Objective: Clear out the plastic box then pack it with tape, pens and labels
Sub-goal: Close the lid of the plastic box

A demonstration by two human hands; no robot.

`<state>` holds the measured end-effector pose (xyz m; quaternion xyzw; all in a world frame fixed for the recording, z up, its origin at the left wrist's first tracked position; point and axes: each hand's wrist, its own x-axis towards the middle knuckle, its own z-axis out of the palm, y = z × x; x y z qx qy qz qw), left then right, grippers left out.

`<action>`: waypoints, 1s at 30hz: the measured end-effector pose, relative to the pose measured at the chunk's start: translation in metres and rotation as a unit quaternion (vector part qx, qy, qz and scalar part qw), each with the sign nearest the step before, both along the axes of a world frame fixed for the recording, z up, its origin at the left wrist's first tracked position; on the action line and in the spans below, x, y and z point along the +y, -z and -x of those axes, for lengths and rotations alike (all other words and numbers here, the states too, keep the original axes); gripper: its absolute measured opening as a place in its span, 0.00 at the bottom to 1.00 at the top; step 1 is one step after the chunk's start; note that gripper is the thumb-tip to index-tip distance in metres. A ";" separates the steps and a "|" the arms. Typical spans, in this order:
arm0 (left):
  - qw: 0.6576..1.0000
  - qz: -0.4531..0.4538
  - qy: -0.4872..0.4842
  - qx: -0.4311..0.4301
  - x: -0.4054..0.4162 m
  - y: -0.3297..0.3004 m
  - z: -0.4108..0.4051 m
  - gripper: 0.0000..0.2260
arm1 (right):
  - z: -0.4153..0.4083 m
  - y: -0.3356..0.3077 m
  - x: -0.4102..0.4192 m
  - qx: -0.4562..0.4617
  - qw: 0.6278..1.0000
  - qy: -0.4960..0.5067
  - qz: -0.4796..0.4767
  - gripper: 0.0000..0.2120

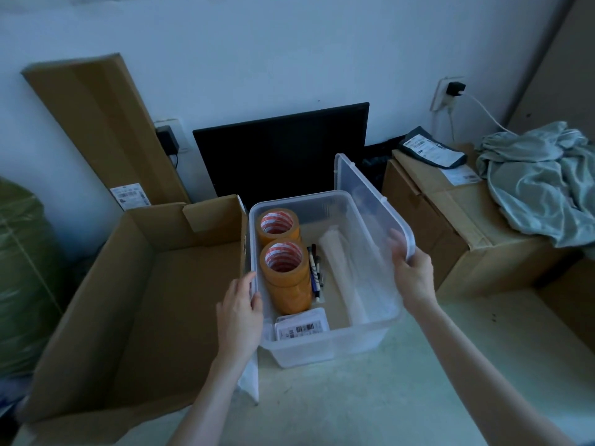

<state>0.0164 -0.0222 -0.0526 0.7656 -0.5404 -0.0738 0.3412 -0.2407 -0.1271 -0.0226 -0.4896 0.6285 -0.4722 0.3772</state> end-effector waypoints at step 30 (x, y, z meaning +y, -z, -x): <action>0.906 0.002 -0.034 0.422 0.008 -0.032 -0.010 0.14 | -0.103 -0.015 0.094 0.506 0.756 -0.376 0.177 0.33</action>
